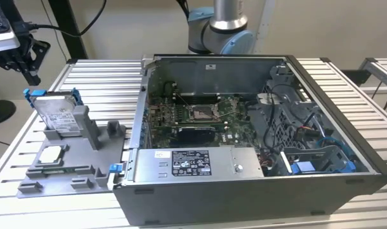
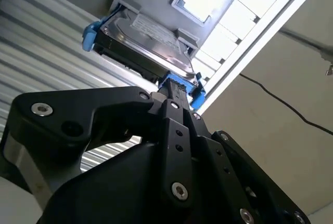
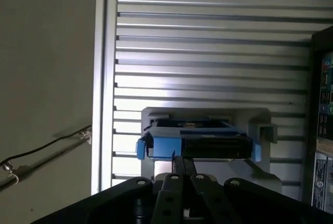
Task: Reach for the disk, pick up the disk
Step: 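Reach for the disk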
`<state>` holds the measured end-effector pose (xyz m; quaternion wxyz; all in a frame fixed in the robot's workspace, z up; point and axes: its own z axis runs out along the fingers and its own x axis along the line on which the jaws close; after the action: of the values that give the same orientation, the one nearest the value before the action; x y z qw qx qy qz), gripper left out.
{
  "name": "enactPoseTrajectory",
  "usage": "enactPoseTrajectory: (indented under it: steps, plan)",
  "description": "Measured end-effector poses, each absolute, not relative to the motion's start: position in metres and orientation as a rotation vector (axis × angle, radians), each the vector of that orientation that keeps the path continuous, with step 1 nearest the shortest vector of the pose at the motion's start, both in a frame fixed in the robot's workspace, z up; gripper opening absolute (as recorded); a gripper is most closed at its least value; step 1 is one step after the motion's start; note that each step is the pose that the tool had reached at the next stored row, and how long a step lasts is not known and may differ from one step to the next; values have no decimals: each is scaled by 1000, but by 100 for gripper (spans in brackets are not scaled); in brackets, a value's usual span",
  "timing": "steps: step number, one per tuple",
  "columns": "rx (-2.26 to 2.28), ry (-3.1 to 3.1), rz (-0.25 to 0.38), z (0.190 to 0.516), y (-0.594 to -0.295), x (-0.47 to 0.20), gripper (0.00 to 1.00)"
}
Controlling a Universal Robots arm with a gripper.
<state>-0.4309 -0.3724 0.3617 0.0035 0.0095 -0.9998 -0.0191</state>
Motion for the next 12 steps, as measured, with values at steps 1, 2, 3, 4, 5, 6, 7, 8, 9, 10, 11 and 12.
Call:
enactPoseTrajectory:
  steps: [1, 2, 3, 4, 5, 6, 7, 8, 9, 10, 11, 12]
  plan:
    - [30, -3133, -60, 362, -372, -432, 0]
    - [30, -3132, -60, 361, -371, -434, 0]
    - [30, -3131, -60, 361, -371, -435, 0]
    - [30, -3130, -60, 361, -370, -437, 0]
    - [30, -3130, -60, 361, -369, -438, 0]
    - [30, -3129, -60, 361, -369, -439, 0]
    - [30, -3128, -60, 361, -368, -440, 0]
    - [30, -3128, -60, 361, -368, -440, 0]
    - [30, -3128, -60, 361, -368, -440, 0]
    - [30, -3128, -60, 361, -368, -440, 0]
    - [30, -3128, -60, 361, -368, -440, 0]
    - [30, -3128, -60, 361, -368, -440, 0]
